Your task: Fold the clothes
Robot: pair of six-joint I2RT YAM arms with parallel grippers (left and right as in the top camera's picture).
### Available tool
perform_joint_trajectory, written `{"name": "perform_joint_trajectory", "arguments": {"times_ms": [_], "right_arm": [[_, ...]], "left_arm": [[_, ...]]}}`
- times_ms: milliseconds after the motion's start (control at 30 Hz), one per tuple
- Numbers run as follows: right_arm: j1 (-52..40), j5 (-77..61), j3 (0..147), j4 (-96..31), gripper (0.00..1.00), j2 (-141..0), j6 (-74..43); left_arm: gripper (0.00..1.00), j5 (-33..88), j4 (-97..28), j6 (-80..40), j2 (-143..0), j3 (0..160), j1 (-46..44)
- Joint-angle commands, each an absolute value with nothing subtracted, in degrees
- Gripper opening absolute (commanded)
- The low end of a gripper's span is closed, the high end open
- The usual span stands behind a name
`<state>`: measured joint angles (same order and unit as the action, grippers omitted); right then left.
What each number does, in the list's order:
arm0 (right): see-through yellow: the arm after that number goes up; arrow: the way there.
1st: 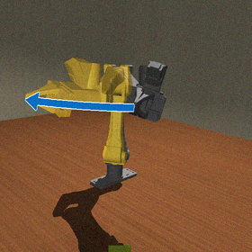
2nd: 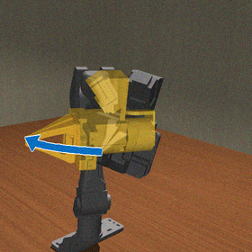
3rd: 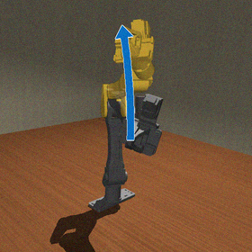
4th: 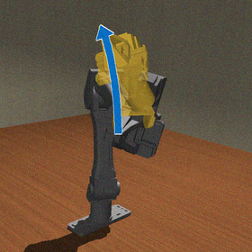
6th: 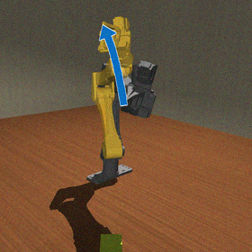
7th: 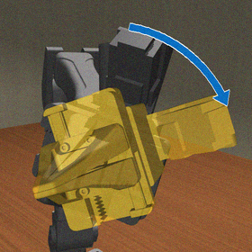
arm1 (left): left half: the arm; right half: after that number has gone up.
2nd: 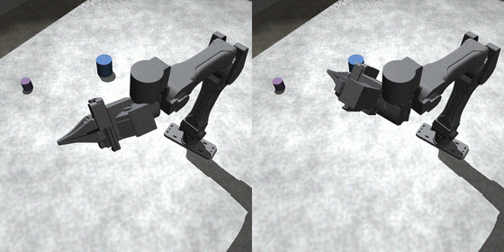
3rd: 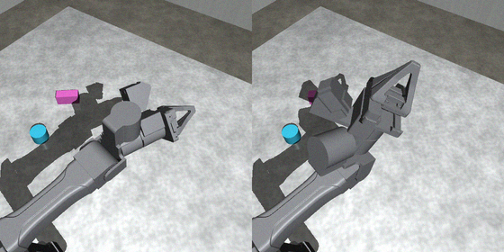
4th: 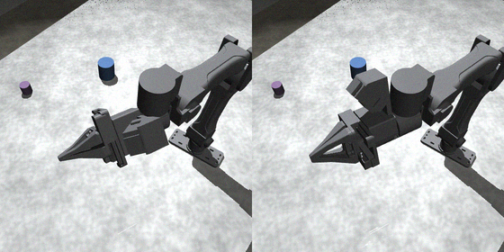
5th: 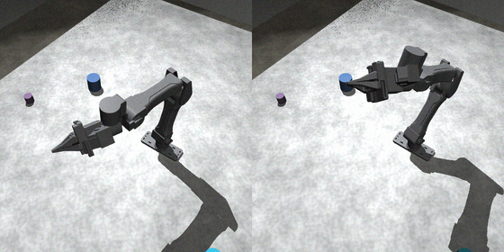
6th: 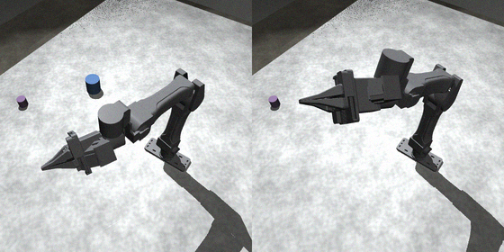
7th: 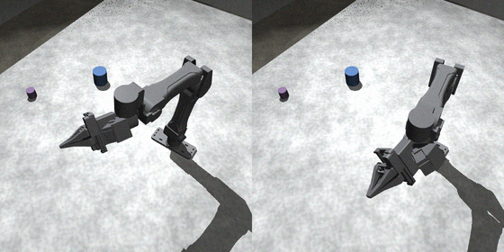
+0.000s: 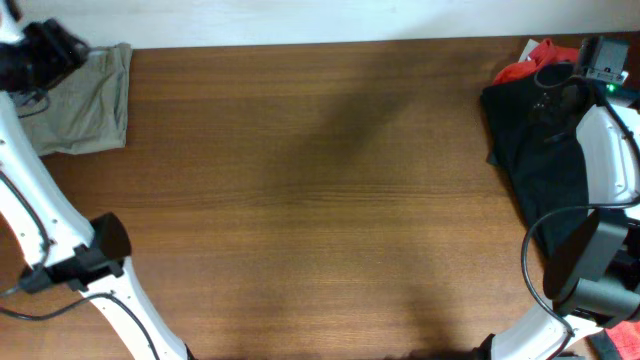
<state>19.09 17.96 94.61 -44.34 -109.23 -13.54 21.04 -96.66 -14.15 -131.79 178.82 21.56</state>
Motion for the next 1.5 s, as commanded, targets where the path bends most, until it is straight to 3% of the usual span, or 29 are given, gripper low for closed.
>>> {"name": "perform_joint_trajectory", "arguments": {"times_ms": [0, 133, 200, 267, 333, 433, 467, 533, 867, 1067, 1200, 1400, 1467], "right_arm": [[19.1, 6.4, 94.8, -50.6, 0.99, -107.8, -14.0], [19.1, -13.1, 94.8, -59.4, 0.99, -98.4, -13.2], [18.0, -17.6, 94.8, -63.9, 0.99, -88.8, -9.2], [13.8, -17.3, 94.5, -73.1, 0.99, -77.5, -5.7], [8.5, -17.4, 91.0, -78.1, 0.99, -68.2, -5.8], [2.3, -17.1, 77.7, -70.5, 0.99, -50.6, -8.4], [2.3, -15.3, 73.7, -69.2, 0.99, -44.7, -8.4], [2.3, -14.5, 71.5, -72.0, 0.99, -39.2, -8.4], [2.3, -14.5, 71.5, -73.9, 0.99, -38.3, -8.4], [-4.1, -10.8, 71.0, -74.7, 0.99, -32.5, -7.3], [-4.1, -8.3, 51.0, -56.8, 0.99, -18.1, -7.3], [-4.0, -9.6, 6.0, -5.5, 0.99, -1.5, -8.0], [-1.1, -9.6, 4.3, -5.1, 0.99, -0.2, -8.0]], "left_arm": [[0.74, 25.3, -96.7, -9.3, -119.5, 179.6, 15.8], [0.75, 23.7, -96.7, -9.4, -107.8, 172.6, 9.2], [0.75, 15.6, -96.7, -11.2, -100.3, 161.3, 5.3], [0.74, 4.0, -96.7, -17.3, -89.6, 144.5, 2.3], [0.74, 3.8, -94.8, -18.0, -81.3, 125.6, 1.2], [0.75, 3.8, -85.6, -22.0, -75.9, 102.8, 0.0], [0.95, 3.8, -83.0, -22.9, -75.9, 97.0, 0.0], [0.99, 3.8, -78.6, -22.9, -77.6, 88.4, 0.0], [0.99, 3.7, -77.6, -22.9, -85.1, 85.8, 0.0], [0.99, 3.7, -77.6, -22.9, -85.1, 85.8, 0.0], [0.99, 3.7, -77.6, -22.9, -85.1, 85.8, 0.0], [0.99, 3.7, -77.6, -22.9, -85.1, 85.8, 0.0], [0.99, 3.7, -77.6, -22.9, -85.1, 85.8, 0.0]]}}
